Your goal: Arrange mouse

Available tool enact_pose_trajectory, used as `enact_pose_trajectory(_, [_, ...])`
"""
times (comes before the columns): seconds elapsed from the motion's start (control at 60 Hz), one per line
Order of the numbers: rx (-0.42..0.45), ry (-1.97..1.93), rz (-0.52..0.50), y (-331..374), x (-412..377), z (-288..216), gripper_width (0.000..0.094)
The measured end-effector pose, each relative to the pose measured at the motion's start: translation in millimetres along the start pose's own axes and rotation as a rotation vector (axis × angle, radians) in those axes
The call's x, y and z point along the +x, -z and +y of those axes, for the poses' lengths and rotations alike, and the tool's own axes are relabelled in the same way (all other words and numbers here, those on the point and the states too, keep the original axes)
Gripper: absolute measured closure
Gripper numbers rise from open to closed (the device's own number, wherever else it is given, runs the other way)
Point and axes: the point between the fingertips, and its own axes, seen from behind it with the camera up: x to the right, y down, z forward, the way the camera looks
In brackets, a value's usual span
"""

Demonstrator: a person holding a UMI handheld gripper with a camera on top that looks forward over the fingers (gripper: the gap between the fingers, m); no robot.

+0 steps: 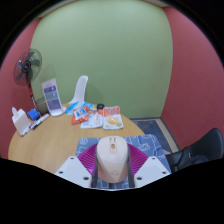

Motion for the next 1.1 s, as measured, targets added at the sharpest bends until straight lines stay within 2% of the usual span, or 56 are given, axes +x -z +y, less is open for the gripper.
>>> enact_pose_trajectory(0.2, [-0.126, 0.010, -0.053, -34, 18, 65, 0.0468])
enact_pose_trajectory(0.333, [-0.123, 0.040, -0.051, -31, 24, 65, 0.0384])
enact_pose_trajectory(0.417, [-0.093, 0.057, -0.043, -16, 25, 53, 0.0230])
enact_pose_trajectory(0.467, [-0.073, 0.069, -0.037, -2, 24, 44, 0.0066])
enact_pose_trajectory(0.533, [-0.045, 0.078, -0.020, 25, 25, 32, 0.0116])
enact_pose_trajectory(0.583, [-0.026, 0.083, -0.007, 47, 25, 23, 0.0086])
enact_pose_trajectory(0.783, [0.054, 0.097, 0.049, 159, 18, 1, 0.0092])
enact_pose_trajectory(1.1, [0.099, 0.094, 0.076, 305, -6, 24, 0.0097])
